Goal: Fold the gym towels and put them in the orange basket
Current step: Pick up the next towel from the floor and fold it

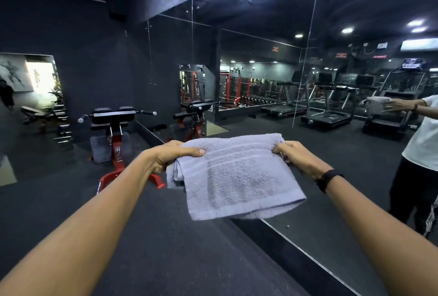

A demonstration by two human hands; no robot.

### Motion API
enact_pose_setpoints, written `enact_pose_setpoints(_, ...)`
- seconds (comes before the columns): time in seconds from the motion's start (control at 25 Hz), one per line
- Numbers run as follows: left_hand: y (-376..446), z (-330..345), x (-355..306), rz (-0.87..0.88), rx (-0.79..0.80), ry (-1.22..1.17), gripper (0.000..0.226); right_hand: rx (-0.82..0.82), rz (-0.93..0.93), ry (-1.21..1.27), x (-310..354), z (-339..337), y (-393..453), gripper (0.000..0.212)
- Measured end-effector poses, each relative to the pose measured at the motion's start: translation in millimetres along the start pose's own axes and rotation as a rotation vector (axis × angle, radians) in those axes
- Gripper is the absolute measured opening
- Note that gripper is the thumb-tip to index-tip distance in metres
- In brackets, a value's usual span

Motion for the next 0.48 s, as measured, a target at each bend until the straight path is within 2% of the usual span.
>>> enact_pose_setpoints(0.08, 0, 6, -3, 0.059, 0.010, -0.165, 0.071, 0.030, 0.127, 0.276, -9, 16, -5, 0.021)
enact_pose_setpoints(0.16, 5, 11, -5, 0.065, 0.001, -0.283, 0.055, 0.067, 0.159, 0.405, -9, 25, -6, 0.031)
enact_pose_setpoints(0.24, 8, 10, -8, 0.053, -0.037, -0.306, 0.039, 0.145, 0.070, 0.367, 3, 30, -4, 0.059)
enact_pose_setpoints(0.28, 9, 6, -10, 0.066, -0.065, -0.280, 0.038, 0.172, 0.013, 0.326, 11, 32, -4, 0.075)
enact_pose_setpoints(0.32, 9, 2, -11, 0.087, -0.086, -0.245, 0.040, 0.146, -0.041, 0.288, 15, 29, -2, 0.082)
enact_pose_setpoints(0.4, 11, -6, -8, 0.092, -0.150, -0.142, 0.051, 0.045, -0.147, 0.237, 25, 15, 3, 0.063)
enact_pose_setpoints(0.48, 12, -19, -2, 0.073, -0.267, -0.066, 0.049, -0.004, -0.242, 0.128, 39, 9, 6, 0.047)
Point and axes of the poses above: each hand's wrist, its own y-axis towards the middle knuckle, its own z-axis out of the palm, x = y × z, the point moved 10 cm from there along y, towards the middle knuckle, and after that the axes turned 12 degrees about y, right-handed, at the moved point
